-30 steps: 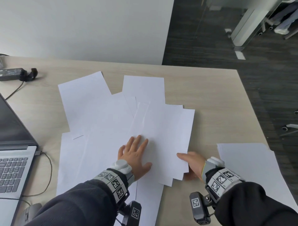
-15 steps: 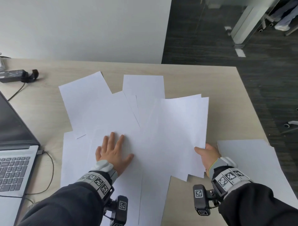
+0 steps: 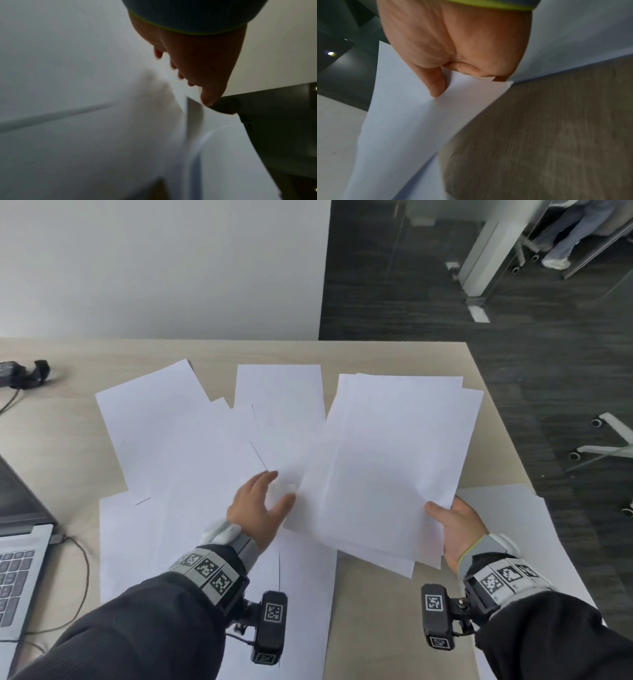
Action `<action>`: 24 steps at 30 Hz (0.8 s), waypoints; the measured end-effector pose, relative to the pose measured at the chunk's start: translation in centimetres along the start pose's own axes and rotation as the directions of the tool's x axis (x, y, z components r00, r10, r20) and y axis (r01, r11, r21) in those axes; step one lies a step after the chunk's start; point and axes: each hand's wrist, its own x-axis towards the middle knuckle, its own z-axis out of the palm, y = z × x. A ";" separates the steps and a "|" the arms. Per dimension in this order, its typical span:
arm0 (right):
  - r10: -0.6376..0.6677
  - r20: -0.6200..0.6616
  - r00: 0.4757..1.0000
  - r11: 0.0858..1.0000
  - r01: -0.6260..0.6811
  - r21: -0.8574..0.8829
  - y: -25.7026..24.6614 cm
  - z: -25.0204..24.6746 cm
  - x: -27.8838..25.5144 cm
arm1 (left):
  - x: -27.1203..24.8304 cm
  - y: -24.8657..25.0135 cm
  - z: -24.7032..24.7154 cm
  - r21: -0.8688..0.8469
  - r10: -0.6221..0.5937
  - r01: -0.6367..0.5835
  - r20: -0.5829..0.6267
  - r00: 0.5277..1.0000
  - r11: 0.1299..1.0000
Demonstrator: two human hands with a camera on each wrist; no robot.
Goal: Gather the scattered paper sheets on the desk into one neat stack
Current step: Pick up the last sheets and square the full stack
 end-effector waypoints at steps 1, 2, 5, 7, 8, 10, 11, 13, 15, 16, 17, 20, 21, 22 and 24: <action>-0.008 0.011 1.000 1.000 0.008 0.002 0.0 0.1 -0.1 | 0.2 1.0 0.1 -0.119 -0.005 0.009 0.030 1.000 0.993; -0.023 0.005 1.000 1.000 0.023 0.001 0.0 0.0 -0.2 | 0.4 2.0 0.3 -0.203 -0.019 0.032 0.068 0.998 0.979; -0.063 -0.038 0.997 0.997 0.065 0.041 -0.1 -0.6 -0.3 | 0.8 4.2 1.0 -0.314 -0.040 0.094 0.172 0.984 0.945; -0.057 -0.033 0.998 0.993 0.060 0.104 -0.3 -1.2 -0.5 | 0.8 5.2 1.2 -0.363 -0.039 0.115 0.211 0.977 0.925; -0.054 -0.017 0.998 0.989 0.056 0.135 -0.3 -1.5 -0.6 | 0.8 5.6 1.3 -0.389 -0.037 0.122 0.219 0.975 0.913; -0.062 0.024 0.998 0.984 0.057 0.168 -0.5 -1.8 -1.1 | 0.8 6.1 1.3 -0.434 -0.039 0.126 0.204 0.978 0.892; -0.071 0.044 0.997 0.982 0.062 0.179 -0.5 -1.9 -1.3 | 0.9 6.3 1.2 -0.440 -0.045 0.122 0.181 0.982 0.890; -0.092 0.077 0.993 0.977 0.075 0.197 -0.6 -2.3 -1.7 | 1.2 6.8 0.9 -0.434 -0.042 0.095 0.130 0.991 0.896; -0.116 0.119 0.986 0.977 0.092 0.193 -0.7 -2.3 -2.1 | 1.3 7.8 0.2 -0.435 -0.018 0.064 0.110 0.994 0.898; -0.133 0.142 0.981 0.976 0.105 0.190 -0.8 -2.2 -2.4 | 1.3 8.4 -0.3 -0.433 0.001 0.044 0.103 0.995 0.900; -0.144 0.163 0.976 0.976 0.114 0.183 -0.9 -2.1 -2.5 | 1.4 8.9 -0.6 -0.444 0.013 0.036 0.108 0.994 0.895; -0.172 0.209 0.963 0.974 0.135 0.181 -1.4 -1.6 -2.7 | 1.4 10.2 -0.9 -0.625 0.037 0.058 0.137 0.990 0.778; -0.187 0.217 0.958 0.974 0.151 0.171 -1.6 -1.6 -2.7 | 1.3 10.6 -0.9 -0.678 0.037 0.062 0.131 0.991 0.733; -0.198 0.221 0.955 0.973 0.164 0.164 -1.9 -1.7 -2.8 | 1.1 11.0 -1.0 -0.726 0.044 0.052 0.113 0.993 0.686; -0.231 0.215 0.949 0.965 0.197 0.171 -2.6 -1.8 -3.1 | 0.8 11.5 -1.2 -0.784 0.074 0.017 0.080 0.994 0.620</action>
